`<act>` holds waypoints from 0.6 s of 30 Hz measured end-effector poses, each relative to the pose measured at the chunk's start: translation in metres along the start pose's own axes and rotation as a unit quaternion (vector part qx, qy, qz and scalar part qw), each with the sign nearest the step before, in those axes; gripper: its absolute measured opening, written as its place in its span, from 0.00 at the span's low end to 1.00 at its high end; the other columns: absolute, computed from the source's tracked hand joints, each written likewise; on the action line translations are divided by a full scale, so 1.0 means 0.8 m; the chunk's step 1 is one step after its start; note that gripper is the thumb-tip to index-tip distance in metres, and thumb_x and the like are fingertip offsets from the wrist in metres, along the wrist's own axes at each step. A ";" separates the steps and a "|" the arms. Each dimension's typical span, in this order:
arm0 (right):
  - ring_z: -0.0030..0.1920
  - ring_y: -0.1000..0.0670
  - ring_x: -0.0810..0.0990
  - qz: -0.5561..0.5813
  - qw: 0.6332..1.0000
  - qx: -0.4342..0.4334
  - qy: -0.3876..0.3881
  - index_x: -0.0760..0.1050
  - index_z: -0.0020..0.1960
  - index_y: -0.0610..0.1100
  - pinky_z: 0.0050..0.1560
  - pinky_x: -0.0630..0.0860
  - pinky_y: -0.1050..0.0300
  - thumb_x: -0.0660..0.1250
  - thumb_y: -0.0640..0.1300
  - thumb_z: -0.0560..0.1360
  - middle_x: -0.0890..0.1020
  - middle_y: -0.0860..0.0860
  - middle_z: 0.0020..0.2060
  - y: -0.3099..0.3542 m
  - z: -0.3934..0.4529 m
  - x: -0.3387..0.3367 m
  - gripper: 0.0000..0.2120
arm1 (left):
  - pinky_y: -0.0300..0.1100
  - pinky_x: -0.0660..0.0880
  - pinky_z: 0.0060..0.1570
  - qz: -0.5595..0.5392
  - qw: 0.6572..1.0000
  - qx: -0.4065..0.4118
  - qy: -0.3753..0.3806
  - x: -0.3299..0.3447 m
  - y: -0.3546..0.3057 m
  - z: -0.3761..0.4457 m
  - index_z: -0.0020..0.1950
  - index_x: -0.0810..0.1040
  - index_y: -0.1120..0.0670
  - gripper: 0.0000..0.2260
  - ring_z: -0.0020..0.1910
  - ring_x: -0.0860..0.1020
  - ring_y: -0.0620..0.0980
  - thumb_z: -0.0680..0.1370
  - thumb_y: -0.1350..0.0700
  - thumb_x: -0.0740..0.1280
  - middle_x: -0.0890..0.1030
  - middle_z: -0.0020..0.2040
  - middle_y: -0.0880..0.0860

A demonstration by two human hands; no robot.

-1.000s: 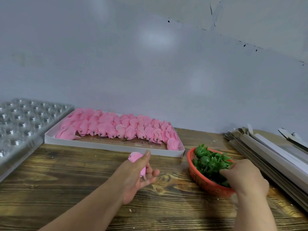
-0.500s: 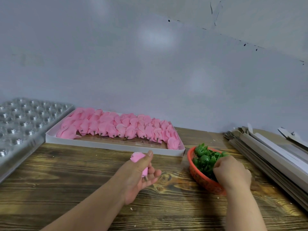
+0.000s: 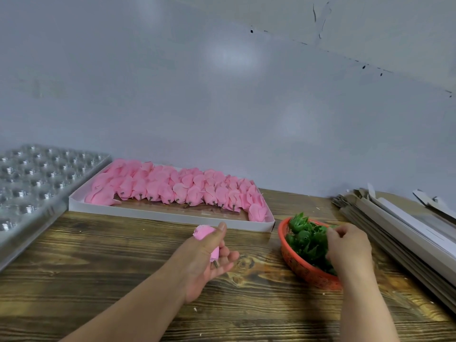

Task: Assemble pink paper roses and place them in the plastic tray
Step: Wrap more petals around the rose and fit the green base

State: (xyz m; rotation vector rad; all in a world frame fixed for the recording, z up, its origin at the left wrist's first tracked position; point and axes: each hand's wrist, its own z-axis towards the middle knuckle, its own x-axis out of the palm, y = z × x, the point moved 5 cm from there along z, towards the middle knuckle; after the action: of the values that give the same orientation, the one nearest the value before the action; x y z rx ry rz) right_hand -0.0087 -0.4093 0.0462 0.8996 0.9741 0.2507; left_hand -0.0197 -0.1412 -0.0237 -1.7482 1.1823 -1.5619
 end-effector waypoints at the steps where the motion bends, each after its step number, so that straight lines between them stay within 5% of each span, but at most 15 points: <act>1: 0.35 0.45 0.80 0.019 1.000 -0.002 0.010 0.74 0.44 0.41 0.36 0.75 0.52 0.60 0.41 0.79 0.81 0.43 0.33 0.001 -0.001 0.002 0.07 | 0.44 0.80 0.37 0.000 1.000 0.000 0.000 0.000 0.000 0.000 0.39 0.74 0.58 0.15 0.35 0.83 0.51 0.66 0.48 0.72 0.78 0.29 0.53; 10: 0.35 0.52 0.84 0.207 0.974 -0.062 0.062 0.79 0.40 0.44 0.38 0.76 0.57 0.69 0.36 0.73 0.84 0.50 0.31 0.025 -0.023 0.006 0.06 | 0.45 0.80 0.37 -0.005 1.000 0.001 -0.005 0.000 -0.002 -0.003 0.38 0.74 0.58 0.14 0.36 0.84 0.52 0.67 0.48 0.70 0.79 0.29 0.53; 14: 0.44 0.47 0.83 0.283 0.926 -0.165 0.190 0.75 0.37 0.43 0.49 0.78 0.51 0.66 0.32 0.73 0.83 0.55 0.42 0.065 -0.054 0.041 0.10 | 0.47 0.80 0.41 -0.024 0.999 0.007 -0.024 0.000 -0.005 -0.001 0.38 0.74 0.57 0.15 0.38 0.84 0.52 0.68 0.45 0.68 0.79 0.30 0.53; 18: 0.37 0.48 0.79 0.224 0.906 -0.225 0.281 0.74 0.35 0.45 0.43 0.74 0.55 0.69 0.33 0.72 0.79 0.49 0.37 0.085 -0.081 0.069 0.11 | 0.51 0.76 0.53 -0.056 0.997 0.032 -0.049 -0.006 -0.010 0.002 0.37 0.73 0.56 0.16 0.45 0.85 0.52 0.69 0.43 0.66 0.83 0.34 0.54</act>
State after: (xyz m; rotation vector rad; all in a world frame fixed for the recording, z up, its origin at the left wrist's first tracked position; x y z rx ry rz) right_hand -0.0161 -0.3007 0.0481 0.6138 1.1567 1.1330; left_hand -0.0159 -0.1337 -0.0201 -1.8545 0.9934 -1.5397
